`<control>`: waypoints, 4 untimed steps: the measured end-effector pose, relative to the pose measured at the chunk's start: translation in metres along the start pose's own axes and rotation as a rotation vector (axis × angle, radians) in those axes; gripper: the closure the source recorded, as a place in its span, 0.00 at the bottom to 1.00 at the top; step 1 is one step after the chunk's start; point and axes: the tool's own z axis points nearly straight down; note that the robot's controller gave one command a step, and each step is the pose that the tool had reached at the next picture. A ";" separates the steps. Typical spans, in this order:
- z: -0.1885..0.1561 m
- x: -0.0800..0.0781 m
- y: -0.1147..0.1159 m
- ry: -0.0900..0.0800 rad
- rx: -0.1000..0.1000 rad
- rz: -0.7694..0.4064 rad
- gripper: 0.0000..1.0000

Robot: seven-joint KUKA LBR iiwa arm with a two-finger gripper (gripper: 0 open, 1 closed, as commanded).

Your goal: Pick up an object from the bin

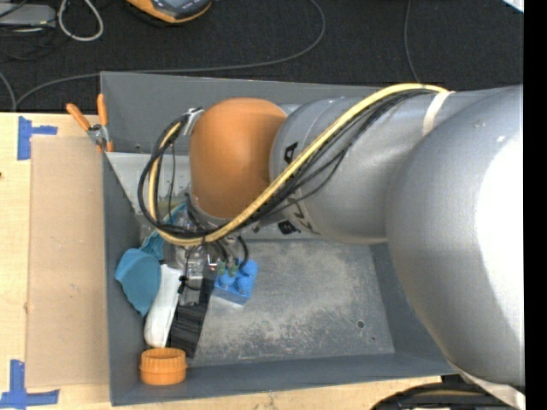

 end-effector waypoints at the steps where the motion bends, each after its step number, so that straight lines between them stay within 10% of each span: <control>1: 0.000 0.000 0.000 0.000 0.000 0.000 0.00; 2: 0.040 -0.036 0.016 0.001 0.000 0.229 0.00; 3: 0.057 0.027 -0.001 0.003 0.001 0.157 0.00; 4: 0.089 0.001 0.004 0.000 0.002 0.439 0.00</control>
Offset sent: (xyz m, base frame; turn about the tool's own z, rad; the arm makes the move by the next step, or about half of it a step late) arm 0.0362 0.0162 -0.0387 0.2334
